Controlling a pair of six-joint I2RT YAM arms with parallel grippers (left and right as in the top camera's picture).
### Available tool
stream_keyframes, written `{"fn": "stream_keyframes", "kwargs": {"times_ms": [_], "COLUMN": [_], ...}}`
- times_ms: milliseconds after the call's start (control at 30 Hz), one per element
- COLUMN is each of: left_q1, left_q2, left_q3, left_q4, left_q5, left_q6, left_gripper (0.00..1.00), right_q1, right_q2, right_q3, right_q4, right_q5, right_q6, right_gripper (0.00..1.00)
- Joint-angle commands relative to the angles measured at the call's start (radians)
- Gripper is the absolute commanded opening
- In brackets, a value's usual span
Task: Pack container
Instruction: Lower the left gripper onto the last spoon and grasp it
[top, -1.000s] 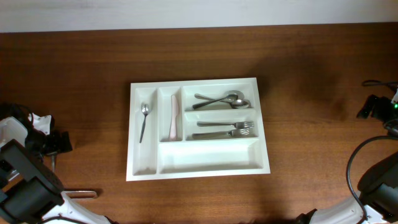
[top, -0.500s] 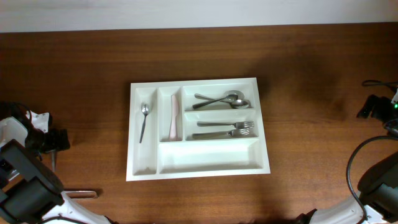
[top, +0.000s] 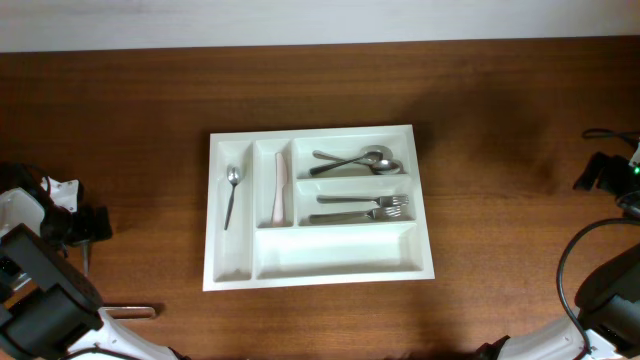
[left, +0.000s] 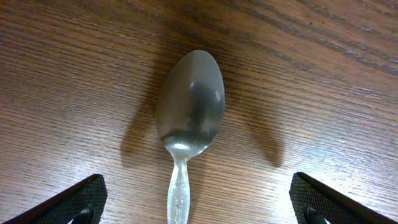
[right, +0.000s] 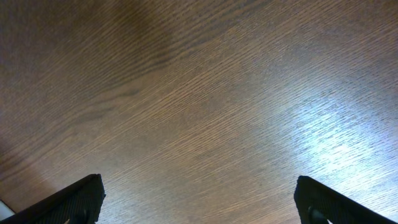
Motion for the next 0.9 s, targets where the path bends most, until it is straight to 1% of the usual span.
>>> {"fn": "stream_keyframes", "kwargs": {"times_ms": [0,167,400,467,533,600,633,767,800,867], "left_q1": [0.004,0.004,0.004,0.004,0.004,0.004,0.004,0.004,0.004,0.004], "left_q2": [0.03,0.065,0.066,0.066,0.066,0.066,0.066,0.066,0.066,0.066], "left_q3": [-0.008,-0.008,-0.008,-0.008,-0.008,-0.008,-0.008,-0.008,-0.008,-0.008], "left_q4": [0.005,-0.005,0.0,0.002,0.008,0.021,0.022,0.025,0.025,0.026], "left_q5": [0.053,0.062,0.058,0.058,0.055,0.047,0.047,0.047,0.047,0.047], "left_q6": [0.015,0.013,0.013,0.013,0.013,0.013,0.013,0.013,0.013,0.013], "left_gripper": [0.96,0.97,0.97,0.95,0.89,0.74,0.74,0.56,0.5,0.42], "right_q1": [-0.003,-0.003,-0.003,-0.003,-0.003,-0.003,-0.003,-0.003,-0.003,-0.003], "right_q2": [0.003,0.003,0.003,0.003,0.003,0.003,0.003,0.003,0.003,0.003], "right_q3": [-0.002,-0.002,-0.002,-0.002,-0.002,-0.002,-0.002,-0.002,-0.002,-0.002], "right_q4": [0.001,0.001,0.001,0.001,0.001,0.001,0.001,0.001,0.001,0.001], "right_q5": [0.002,0.002,0.002,0.002,0.002,0.002,0.002,0.002,0.002,0.002], "right_q6": [0.008,0.008,0.008,0.008,0.008,0.008,0.008,0.008,0.008,0.008], "right_gripper": [0.99,0.99,0.99,0.99,0.99,0.99,0.99,0.99,0.99,0.99]}}
